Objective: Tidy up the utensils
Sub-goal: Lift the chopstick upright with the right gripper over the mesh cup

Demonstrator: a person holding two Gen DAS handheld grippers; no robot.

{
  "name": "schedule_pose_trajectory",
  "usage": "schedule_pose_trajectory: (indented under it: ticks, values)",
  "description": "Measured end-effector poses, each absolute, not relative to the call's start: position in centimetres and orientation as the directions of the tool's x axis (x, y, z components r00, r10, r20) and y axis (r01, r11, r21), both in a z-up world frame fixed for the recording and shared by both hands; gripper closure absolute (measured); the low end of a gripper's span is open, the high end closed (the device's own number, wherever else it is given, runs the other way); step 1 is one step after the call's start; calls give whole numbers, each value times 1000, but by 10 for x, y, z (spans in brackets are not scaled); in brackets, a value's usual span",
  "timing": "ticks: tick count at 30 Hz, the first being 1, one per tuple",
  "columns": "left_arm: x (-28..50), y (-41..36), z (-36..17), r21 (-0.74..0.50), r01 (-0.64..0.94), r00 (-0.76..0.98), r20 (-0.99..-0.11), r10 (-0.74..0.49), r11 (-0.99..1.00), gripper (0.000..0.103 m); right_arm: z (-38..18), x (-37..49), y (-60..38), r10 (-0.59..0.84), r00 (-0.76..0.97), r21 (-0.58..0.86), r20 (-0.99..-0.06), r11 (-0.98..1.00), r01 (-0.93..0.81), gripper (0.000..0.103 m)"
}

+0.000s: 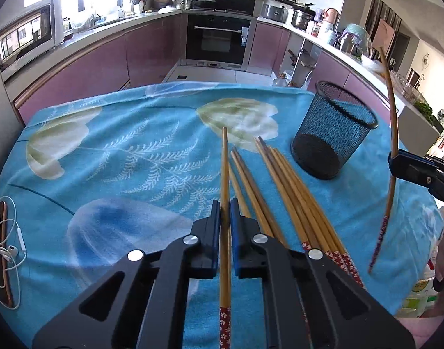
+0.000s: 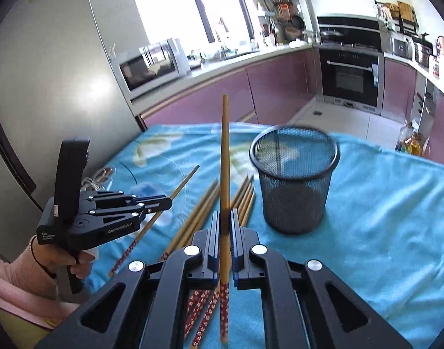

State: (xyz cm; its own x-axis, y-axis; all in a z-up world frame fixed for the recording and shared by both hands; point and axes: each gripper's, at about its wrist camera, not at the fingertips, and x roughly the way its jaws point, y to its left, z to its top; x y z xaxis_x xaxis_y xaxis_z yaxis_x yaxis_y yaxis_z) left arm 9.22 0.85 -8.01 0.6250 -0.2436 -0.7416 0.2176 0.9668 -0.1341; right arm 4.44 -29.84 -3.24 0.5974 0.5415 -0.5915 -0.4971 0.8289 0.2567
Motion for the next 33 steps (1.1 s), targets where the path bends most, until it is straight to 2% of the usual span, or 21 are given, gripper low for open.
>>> schedule_pose_trajectory:
  ticks: [8, 20, 26, 33]
  values:
    - [86, 3, 7, -212, 322, 713, -587, -384, 923, 96, 18, 56, -319, 557, 679, 235, -478, 826, -512, 97]
    - [107, -34, 117, -271, 438, 766, -385, -514, 857, 96, 62, 89, -340, 524, 746, 194, -411, 850, -490, 97]
    - [130, -61, 134, -270, 456, 754, -390, -529, 848, 96, 61, 102, -344, 507, 756, 197, -414, 861, -470, 97]
    - [152, -96, 105, -206, 487, 678, -524, -516, 849, 96, 41, 127, -339, 503, 710, 211, -493, 861, -463, 97]
